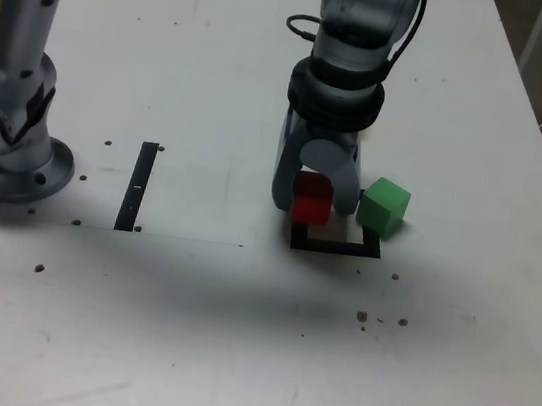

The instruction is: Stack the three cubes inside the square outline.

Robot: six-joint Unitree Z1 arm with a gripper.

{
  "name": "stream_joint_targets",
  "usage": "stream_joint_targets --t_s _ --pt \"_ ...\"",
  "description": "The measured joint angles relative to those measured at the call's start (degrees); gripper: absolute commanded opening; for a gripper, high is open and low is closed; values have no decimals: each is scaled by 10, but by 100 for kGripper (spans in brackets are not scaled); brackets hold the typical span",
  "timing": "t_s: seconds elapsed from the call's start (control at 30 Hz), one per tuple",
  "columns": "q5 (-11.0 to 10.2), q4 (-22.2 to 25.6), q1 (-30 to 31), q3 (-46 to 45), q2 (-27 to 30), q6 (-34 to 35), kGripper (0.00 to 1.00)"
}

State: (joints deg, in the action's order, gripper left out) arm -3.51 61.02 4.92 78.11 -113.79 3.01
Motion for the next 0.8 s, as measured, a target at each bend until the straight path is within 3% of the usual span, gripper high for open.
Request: stream_joint_targets --t_s 0.8 --pt "-2 -30 0 19 -14 -20 25"
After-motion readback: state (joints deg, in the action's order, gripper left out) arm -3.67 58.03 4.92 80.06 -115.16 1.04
